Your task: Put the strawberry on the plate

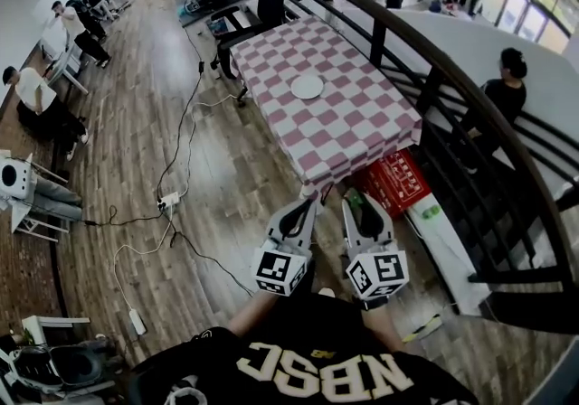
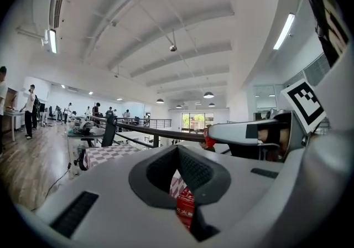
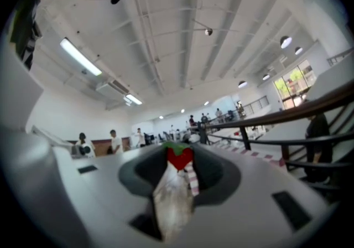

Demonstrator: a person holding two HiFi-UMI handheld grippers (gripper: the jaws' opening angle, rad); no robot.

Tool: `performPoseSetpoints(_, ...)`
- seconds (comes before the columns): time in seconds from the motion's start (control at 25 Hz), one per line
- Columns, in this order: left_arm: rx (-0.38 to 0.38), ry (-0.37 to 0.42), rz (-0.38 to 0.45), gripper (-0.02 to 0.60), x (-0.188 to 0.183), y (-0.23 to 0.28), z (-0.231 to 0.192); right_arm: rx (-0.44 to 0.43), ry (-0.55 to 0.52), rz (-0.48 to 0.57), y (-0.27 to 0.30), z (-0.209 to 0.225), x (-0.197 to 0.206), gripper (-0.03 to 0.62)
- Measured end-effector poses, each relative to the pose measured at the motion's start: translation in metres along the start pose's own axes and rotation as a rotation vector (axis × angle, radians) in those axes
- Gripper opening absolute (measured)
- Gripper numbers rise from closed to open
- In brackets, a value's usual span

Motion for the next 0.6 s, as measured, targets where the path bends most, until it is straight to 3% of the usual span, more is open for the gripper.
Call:
performPoseSetpoints(0.32,0.016,-0.058,0.044,0.015,0.003,0.051,-0.069,0.106,-0.031,-0.06,0.071,0.02,-0.002,0.146)
performPoseSetpoints(0.6,-0.007,-0.082,0.092,0.015,-0.026,0.093,-0.147,0.149,-0.089,-0.039,0.156,0.02,-0.04,0.146)
Point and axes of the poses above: the fingertips, and each gripper's own axes: y forward along the fingers, z to its right, x out of its underside, the point moved 8 cm from there along -y, backward along the fingers, and after that the axes turned 12 degrees about x, right-handed, at the moved point
